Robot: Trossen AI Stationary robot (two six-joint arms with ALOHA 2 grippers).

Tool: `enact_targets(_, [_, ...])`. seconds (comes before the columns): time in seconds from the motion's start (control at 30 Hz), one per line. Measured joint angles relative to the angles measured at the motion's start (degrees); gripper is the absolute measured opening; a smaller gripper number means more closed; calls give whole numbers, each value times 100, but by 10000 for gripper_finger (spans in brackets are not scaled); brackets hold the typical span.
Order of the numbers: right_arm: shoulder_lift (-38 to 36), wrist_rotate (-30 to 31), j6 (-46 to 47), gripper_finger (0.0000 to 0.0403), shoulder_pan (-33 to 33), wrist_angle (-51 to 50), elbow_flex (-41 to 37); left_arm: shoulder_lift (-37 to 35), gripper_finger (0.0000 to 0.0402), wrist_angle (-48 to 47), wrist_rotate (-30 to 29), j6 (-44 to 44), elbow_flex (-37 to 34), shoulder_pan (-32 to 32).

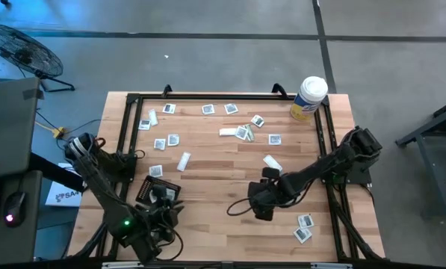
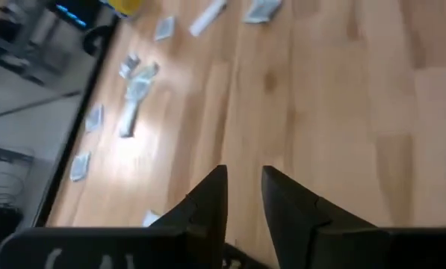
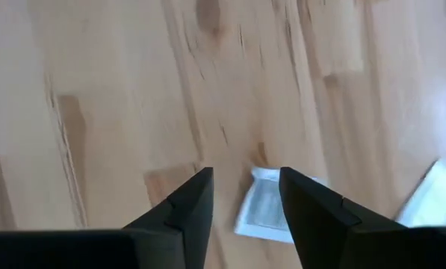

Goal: Pick & Place First Aid Supplies
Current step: Put the towelette pack into the top black bin

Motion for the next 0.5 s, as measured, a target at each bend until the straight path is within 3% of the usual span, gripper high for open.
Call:
enact_targets(0.27, [583, -162, 1259, 125, -136, -280, 1, 3, 81, 371, -761, 3, -427, 554])
enact_targets(0.5, [623, -214, 1124, 104, -215, -373, 4, 2, 81, 571, -503, 3, -534, 1161])
